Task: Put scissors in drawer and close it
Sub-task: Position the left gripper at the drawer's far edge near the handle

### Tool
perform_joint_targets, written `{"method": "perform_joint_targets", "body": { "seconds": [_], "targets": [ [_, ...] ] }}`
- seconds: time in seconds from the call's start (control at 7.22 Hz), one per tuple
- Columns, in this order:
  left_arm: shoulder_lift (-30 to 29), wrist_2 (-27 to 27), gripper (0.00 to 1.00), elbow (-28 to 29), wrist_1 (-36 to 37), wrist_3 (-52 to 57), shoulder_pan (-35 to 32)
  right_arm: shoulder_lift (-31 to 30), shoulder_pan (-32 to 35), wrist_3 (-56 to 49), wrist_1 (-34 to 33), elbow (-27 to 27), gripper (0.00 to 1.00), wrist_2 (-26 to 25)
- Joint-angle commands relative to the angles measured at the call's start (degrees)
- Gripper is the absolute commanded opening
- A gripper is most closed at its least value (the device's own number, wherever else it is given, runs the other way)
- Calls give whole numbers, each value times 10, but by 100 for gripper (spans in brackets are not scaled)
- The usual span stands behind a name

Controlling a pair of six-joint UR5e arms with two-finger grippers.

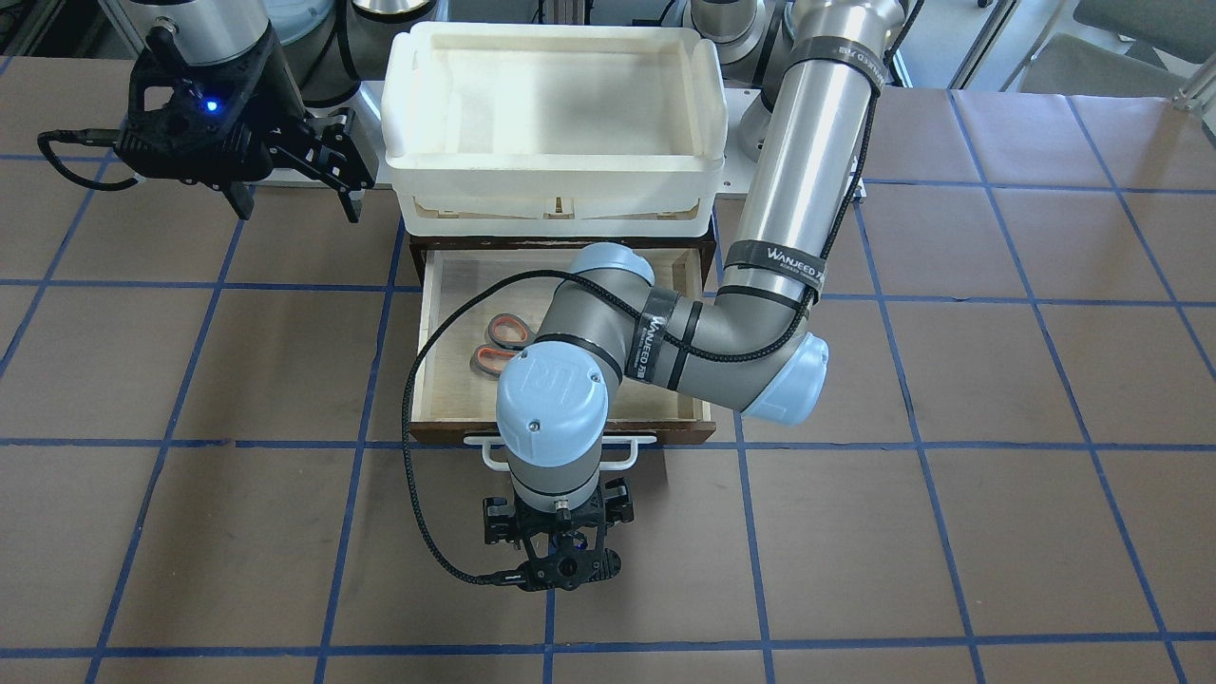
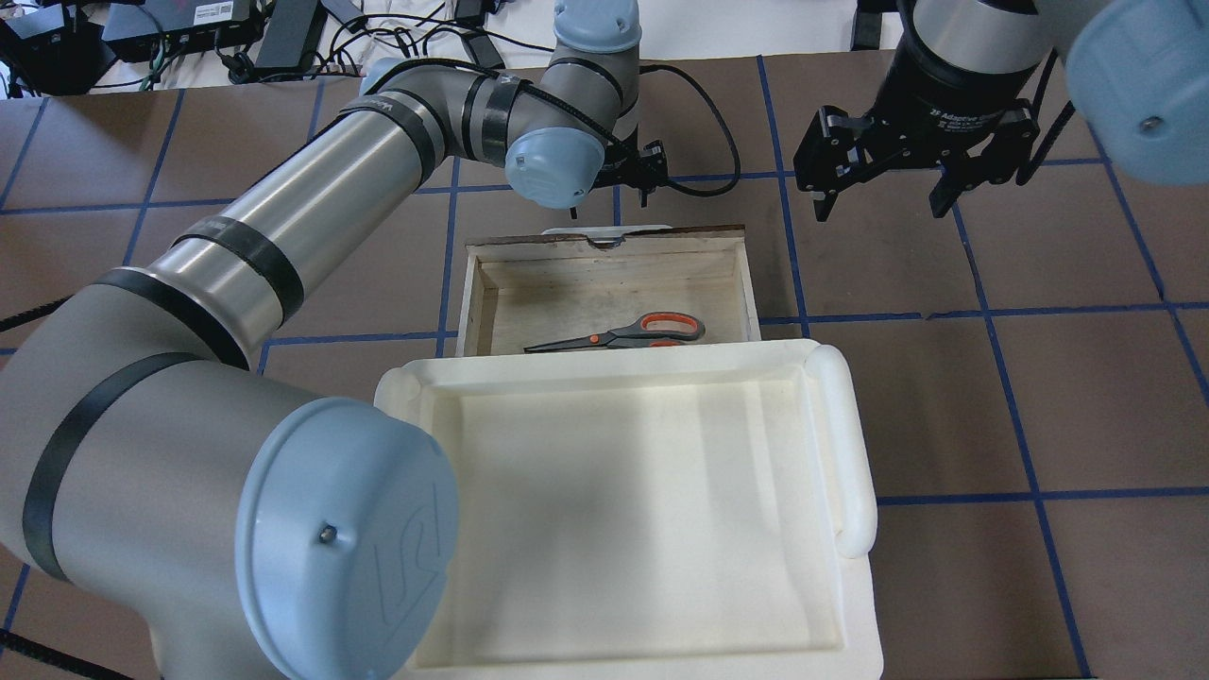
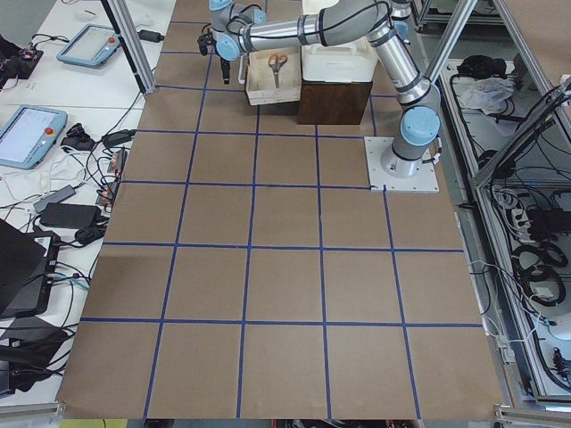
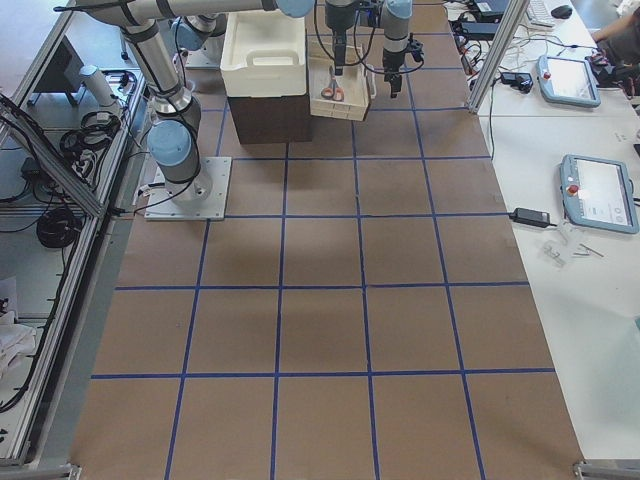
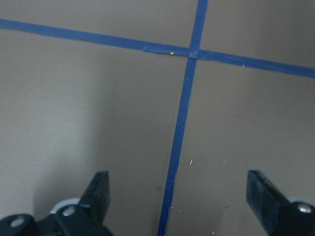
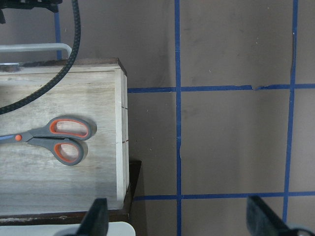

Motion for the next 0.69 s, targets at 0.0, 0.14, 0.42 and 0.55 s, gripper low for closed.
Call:
{"method": "perform_joint_targets", "body": {
  "seconds": [0.0, 0.14, 0.42, 0.55],
  "targets": [
    [-25, -12, 100, 4, -11, 25, 0, -2, 0, -1, 7, 2, 100, 2],
    [-32, -22, 100, 4, -25, 40, 0, -2, 0, -10, 7, 4, 100, 2],
    [-44, -28, 100, 4, -52, 62, 0, -2, 0, -18, 8, 4, 100, 0],
    [-39, -29, 100, 6, -69, 60, 0, -2, 0, -18, 8, 4, 100, 0]
  ]
}}
